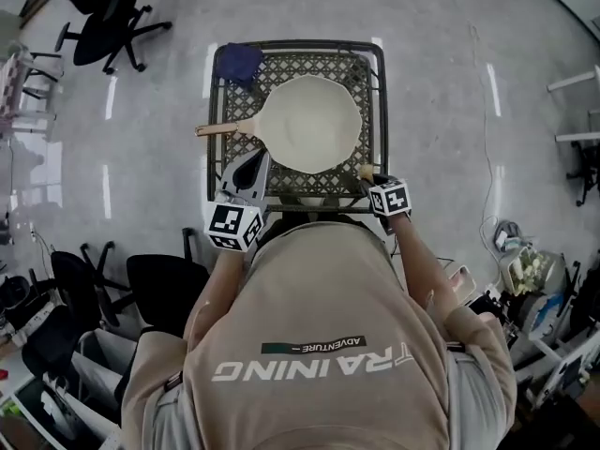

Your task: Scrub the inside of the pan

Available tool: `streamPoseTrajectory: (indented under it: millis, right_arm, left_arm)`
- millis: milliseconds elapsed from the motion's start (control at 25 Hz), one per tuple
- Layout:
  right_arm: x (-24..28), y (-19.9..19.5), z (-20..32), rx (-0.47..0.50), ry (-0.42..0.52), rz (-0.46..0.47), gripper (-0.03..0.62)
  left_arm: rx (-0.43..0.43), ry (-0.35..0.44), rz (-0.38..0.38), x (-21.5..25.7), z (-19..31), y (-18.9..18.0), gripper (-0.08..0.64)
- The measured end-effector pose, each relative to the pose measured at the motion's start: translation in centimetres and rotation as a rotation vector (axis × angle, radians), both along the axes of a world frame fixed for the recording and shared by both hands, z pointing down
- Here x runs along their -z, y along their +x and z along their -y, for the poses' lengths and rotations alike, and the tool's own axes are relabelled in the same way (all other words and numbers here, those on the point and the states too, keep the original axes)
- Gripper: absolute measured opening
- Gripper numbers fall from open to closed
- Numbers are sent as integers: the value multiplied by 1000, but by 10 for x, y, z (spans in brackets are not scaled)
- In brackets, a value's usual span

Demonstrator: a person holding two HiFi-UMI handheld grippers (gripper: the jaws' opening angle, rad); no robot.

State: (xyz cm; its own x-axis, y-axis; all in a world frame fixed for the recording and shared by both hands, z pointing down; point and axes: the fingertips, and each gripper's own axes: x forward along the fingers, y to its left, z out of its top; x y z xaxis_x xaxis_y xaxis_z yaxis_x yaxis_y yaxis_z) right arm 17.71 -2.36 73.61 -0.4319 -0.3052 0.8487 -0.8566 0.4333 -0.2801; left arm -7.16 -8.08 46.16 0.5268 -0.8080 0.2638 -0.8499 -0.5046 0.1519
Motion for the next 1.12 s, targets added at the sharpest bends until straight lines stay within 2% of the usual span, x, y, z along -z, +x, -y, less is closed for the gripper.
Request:
streamPoseTrajectory:
  millis: [120,240,560,720,880,1040,1120]
  right_arm:
    - [-23,-10,-2,34,-27,22,105]
    - [-36,-11,6,57,-29,4,106]
    - [-60,-20,15,-18,-63,-28,126]
    - [-56,-20,17,-25,-46,-15,199]
    - [-38,-25,10,-24,-10,-1,233]
    - [-10,-31,7,-10,73,33,235]
    - [6,-33,9,-21,110,81,233]
  left_arm:
    - [55,-26,31,-3,-23,-5,18]
    - [111,-43,29,-1,-41,-5,18]
    - [158,-37,56,11,-57,-23,18]
    - [148,-17,58,14,-55,-27,18]
    - [136,7,43,20,-51,-38,18]
    - [118,38,24,23,-43,-43,18]
    - [104,56,15,21,-34,-42,18]
